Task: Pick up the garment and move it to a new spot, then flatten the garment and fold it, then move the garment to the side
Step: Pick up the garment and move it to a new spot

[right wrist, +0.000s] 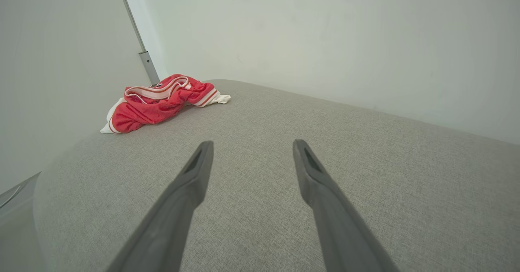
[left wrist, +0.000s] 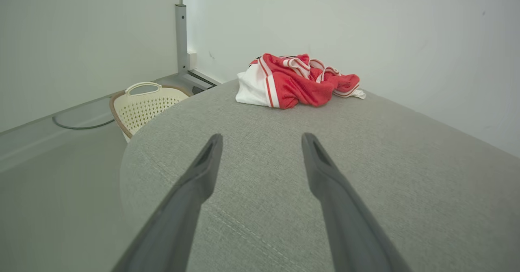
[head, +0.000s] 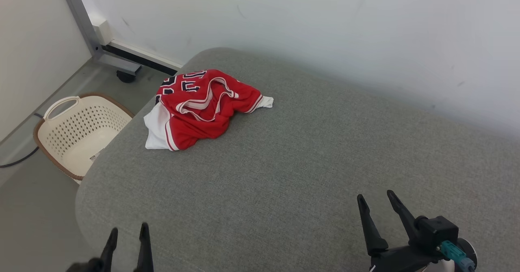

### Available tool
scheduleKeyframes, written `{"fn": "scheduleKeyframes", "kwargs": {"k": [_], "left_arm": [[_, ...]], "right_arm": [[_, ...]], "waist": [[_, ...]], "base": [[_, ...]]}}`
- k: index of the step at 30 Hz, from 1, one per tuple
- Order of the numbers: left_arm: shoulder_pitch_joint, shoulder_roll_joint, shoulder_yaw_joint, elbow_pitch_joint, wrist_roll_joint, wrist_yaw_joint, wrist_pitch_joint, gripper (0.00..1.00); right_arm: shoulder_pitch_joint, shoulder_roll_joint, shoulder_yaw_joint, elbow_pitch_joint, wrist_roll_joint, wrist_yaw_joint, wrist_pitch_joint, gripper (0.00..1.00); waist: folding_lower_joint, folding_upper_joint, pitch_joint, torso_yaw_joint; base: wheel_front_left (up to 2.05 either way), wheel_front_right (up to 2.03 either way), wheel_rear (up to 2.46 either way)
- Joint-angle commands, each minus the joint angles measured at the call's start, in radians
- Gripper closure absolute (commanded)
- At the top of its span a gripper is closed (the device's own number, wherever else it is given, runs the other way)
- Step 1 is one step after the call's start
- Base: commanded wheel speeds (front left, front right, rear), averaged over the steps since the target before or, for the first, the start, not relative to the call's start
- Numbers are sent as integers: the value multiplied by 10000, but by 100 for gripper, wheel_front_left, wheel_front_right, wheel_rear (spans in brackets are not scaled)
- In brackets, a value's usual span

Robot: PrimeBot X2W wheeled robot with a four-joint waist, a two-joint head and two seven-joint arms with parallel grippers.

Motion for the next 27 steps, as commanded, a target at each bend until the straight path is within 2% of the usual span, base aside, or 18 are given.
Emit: {"fn": "scheduleKeyframes", "kwargs": {"k": [1, 7, 12, 15, 19, 24, 27], "left_arm": [[-669, 96, -87, 308, -167, -71, 47, 0], [-3005, 484, -559, 2130, -267, -162, 753, 0], [-5177, 862, -218, 3826, -487, 79, 1450, 0], [-6120, 1150, -71, 4667, -715, 55, 1820, 0], [-7005, 1514, 83, 5492, -940, -10, 2302, 0], [-7808, 1910, 243, 6367, -1131, 71, 2595, 0], [-8123, 2006, 374, 6924, -1121, 511, 2597, 0]], "right_arm": [[113, -6, -79, -92, -94, -22, 80, 0], [289, -7, -85, -543, -438, -22, 468, 0], [3, -7, 329, -1402, -945, -22, 1182, 0], [-155, -22, 431, -1967, -1226, -22, 1562, 0], [-228, -225, 497, -2709, -1363, -22, 2016, 0], [-360, -542, 262, -3671, -1491, -22, 2443, 0], [-316, -755, 252, -4121, -1503, -22, 2658, 0]], "waist": [[0, 0, 133, -37], [0, 0, 417, -215], [0, 0, 1241, -1258], [0, 0, 1774, -1937], [0, 0, 2364, -2773], [0, 0, 3231, -3410], [0, 0, 3650, -3624]], "base": [[0, 0, 0], [0, 0, 0], [0, 0, 0], [0, 0, 0], [0, 0, 0], [0, 0, 0], [0, 0, 0]]}}
